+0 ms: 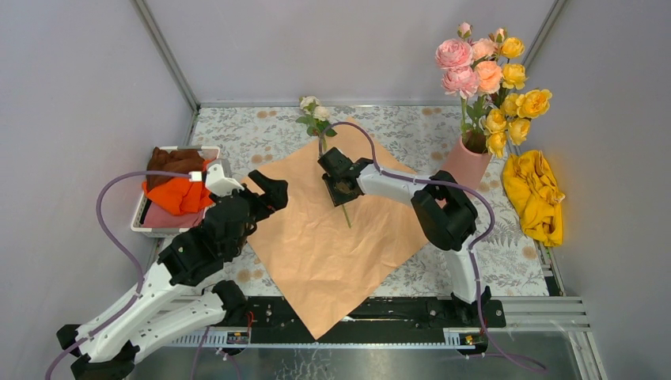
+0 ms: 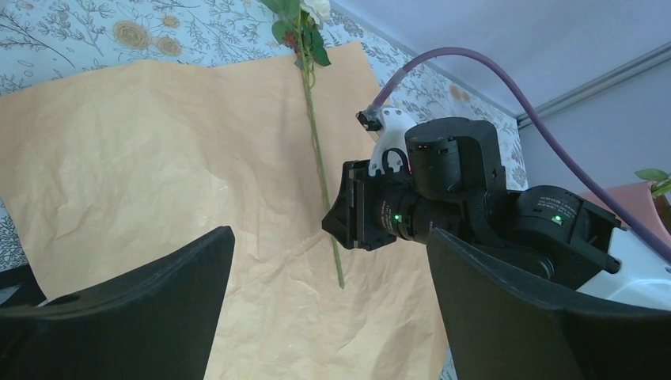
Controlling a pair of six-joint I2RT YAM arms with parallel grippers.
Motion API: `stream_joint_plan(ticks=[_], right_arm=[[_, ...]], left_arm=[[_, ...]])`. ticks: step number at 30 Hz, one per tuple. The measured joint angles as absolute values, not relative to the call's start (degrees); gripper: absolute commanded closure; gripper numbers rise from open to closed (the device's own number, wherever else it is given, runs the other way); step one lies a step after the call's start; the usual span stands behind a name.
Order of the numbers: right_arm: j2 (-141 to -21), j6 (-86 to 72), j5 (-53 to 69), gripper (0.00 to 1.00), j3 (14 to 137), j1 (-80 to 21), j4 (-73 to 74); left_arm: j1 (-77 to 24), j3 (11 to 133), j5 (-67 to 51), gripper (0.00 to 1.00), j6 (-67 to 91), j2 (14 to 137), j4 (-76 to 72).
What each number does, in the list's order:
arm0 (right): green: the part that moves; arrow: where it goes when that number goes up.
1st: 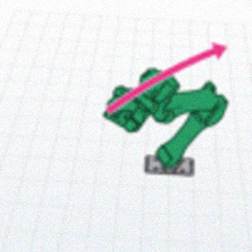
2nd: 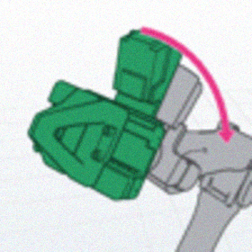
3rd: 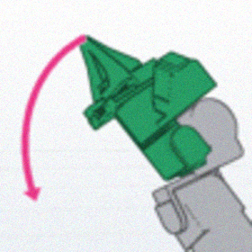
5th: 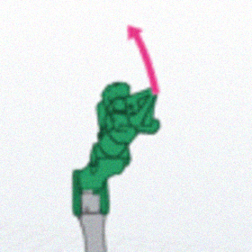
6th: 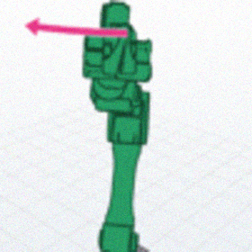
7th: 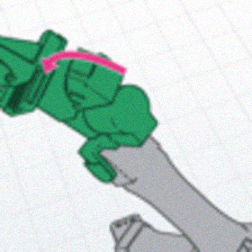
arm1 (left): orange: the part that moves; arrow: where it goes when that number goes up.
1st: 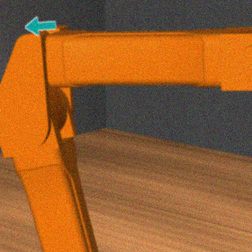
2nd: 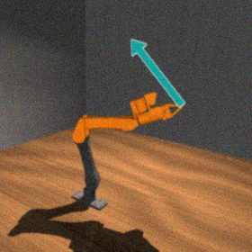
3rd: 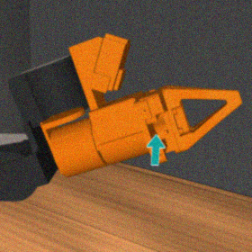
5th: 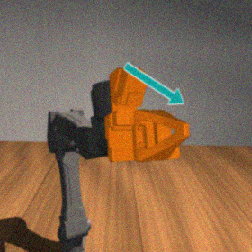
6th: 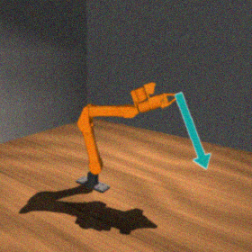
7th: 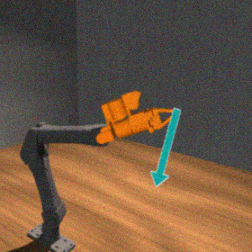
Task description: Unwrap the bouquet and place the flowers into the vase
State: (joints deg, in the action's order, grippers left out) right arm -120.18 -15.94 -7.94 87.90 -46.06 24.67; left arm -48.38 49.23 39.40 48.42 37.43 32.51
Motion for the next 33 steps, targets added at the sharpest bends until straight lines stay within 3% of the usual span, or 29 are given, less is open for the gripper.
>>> stream_joint_plan(ticks=[8,18,33], right_arm=[[-121.08,-16.4,-7.9,0.72,87.85,-46.06,23.94],[-121.25,-17.23,-7.88,1.0,87.15,-46.06,22.94],[-112.95,-16.71,-4.36,1.0,85.25,-46.06,23.92]], left_arm=[[-47.94,49.19,38.35,0.01,48.45,38.85,32.08],[-44.99,49.01,33.01,0.01,48.34,42.13,30.7],[-15.38,38.7,-7.31,0.02,49.5,50.46,13.04]])
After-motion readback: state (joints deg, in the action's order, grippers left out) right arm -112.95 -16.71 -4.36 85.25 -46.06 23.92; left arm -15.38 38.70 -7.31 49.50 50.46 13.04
